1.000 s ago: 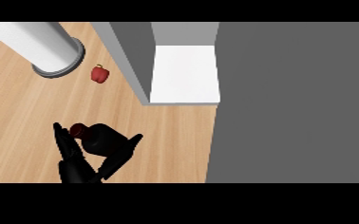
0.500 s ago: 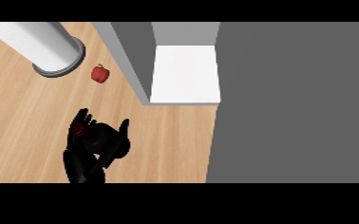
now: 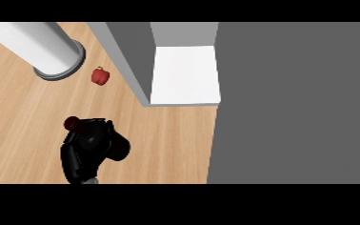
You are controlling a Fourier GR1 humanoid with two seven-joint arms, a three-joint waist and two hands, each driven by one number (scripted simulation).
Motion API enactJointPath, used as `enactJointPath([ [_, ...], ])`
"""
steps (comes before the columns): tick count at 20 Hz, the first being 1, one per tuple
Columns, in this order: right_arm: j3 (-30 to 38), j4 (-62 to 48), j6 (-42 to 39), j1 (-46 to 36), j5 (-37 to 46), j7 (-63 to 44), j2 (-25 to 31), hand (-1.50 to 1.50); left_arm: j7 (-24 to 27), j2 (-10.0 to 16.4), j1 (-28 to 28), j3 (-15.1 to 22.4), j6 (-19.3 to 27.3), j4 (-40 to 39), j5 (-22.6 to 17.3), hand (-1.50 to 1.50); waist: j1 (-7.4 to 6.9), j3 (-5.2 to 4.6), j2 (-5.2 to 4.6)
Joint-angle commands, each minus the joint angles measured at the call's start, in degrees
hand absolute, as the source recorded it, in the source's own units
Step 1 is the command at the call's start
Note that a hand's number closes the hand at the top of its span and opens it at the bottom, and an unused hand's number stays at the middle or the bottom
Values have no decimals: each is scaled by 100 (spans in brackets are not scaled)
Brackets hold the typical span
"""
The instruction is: Pick up the wine, place it into the cabinet and close the cabinet
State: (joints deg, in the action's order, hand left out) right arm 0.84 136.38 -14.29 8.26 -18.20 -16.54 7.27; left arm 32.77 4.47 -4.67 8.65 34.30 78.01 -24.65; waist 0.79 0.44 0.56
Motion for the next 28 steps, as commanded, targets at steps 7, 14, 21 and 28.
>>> enactJointPath([
  [7, 39, 437, -5, 135, -360, -198, 50, -150, 755, 1052, -210, -120, -3201, -1689, -540, 150, 77, -64, -72],
  [14, -27, 687, -57, 431, -445, -291, 75, -150, 1415, 718, -184, 63, -3752, -1913, -385, 150, 38, -49, -44],
  [21, -55, 676, 89, 217, -427, -522, 78, -150, 817, 724, 140, 148, -3497, -1314, -338, 150, -25, -43, -42],
  [28, 54, 964, -13, 518, -540, -571, 90, -150, -315, 701, -340, 533, -2668, 686, -115, 150, -55, -38, -32],
])
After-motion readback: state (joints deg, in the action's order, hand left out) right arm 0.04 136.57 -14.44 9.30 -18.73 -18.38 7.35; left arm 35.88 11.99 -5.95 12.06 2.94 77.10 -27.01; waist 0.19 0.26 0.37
